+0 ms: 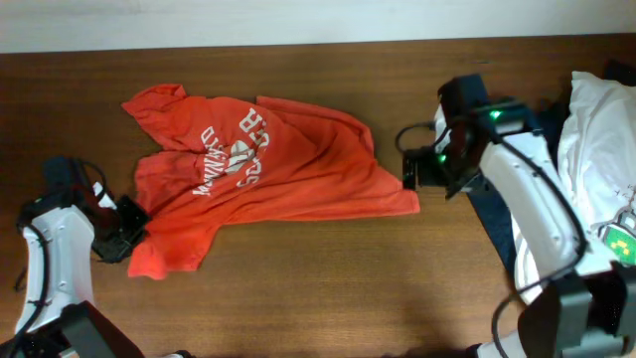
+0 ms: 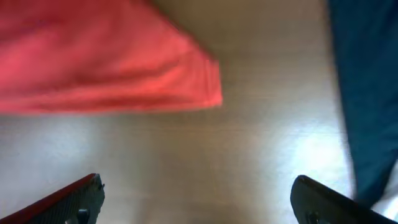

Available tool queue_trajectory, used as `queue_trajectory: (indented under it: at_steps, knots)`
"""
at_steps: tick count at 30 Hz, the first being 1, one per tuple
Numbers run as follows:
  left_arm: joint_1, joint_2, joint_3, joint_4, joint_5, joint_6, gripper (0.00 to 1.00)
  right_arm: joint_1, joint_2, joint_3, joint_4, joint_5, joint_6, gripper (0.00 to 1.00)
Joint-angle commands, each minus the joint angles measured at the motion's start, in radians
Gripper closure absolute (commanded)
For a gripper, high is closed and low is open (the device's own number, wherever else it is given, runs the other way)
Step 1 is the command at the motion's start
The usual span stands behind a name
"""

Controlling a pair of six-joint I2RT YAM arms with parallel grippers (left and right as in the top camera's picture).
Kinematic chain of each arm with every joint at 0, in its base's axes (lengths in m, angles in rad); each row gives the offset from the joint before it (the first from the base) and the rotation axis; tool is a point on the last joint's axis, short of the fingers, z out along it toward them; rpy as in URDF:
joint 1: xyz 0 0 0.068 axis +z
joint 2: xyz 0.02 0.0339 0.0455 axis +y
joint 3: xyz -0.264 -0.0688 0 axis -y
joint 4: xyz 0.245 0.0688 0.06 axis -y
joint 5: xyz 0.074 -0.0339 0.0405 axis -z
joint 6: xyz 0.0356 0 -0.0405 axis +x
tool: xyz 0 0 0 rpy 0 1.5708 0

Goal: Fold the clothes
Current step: 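Lift the t-shirt with both grippers, shake it out, and lay it flat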

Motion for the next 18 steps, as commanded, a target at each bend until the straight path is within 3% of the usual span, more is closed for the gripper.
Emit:
queue_trajectory:
  at_steps: [1, 6, 10, 11, 12, 13, 14, 15, 17, 18]
  knots:
    - [-0.014, -0.006, 0.005, -0.048, 0.039, 0.031, 1.00, -0.006, 0.006, -0.236, 0.196, -0.123, 0.064, 0.23]
    - [-0.014, -0.006, 0.003, -0.060, 0.039, 0.031, 1.00, -0.006, 0.017, -0.490, 0.569, -0.119, 0.128, 0.25]
    - [-0.014, -0.006, 0.003, -0.056, 0.039, 0.031, 1.00, -0.006, 0.095, -0.499, 0.687, -0.090, 0.154, 0.25]
    - [-0.014, -0.006, 0.003, -0.055, 0.039, 0.031, 1.00, -0.005, 0.120, -0.499, 0.705, -0.095, 0.154, 0.30]
    - [-0.014, -0.006, 0.003, -0.055, 0.039, 0.031, 1.00, -0.005, 0.132, -0.499, 0.697, -0.097, 0.153, 0.44]
    - [-0.014, -0.006, 0.003, -0.055, 0.039, 0.031, 1.00, -0.005, 0.131, -0.499, 0.690, -0.097, 0.153, 0.74]
    - [-0.014, -0.006, 0.003, -0.055, 0.040, 0.031, 1.00, -0.007, 0.125, -0.494, 0.677, -0.097, 0.153, 0.96]
    - [-0.014, -0.006, 0.003, -0.053, 0.044, 0.031, 1.00, -0.009, 0.100, -0.470, 0.631, -0.097, 0.137, 0.96]
    - [-0.013, -0.006, 0.047, -0.014, 0.284, 0.144, 1.00, -0.037, -0.019, -0.243, 0.391, -0.059, 0.040, 0.96]
    - [-0.013, -0.006, 0.100, -0.021, 0.314, 0.172, 1.00, -0.054, -0.071, -0.112, 0.283, -0.029, 0.031, 0.96]
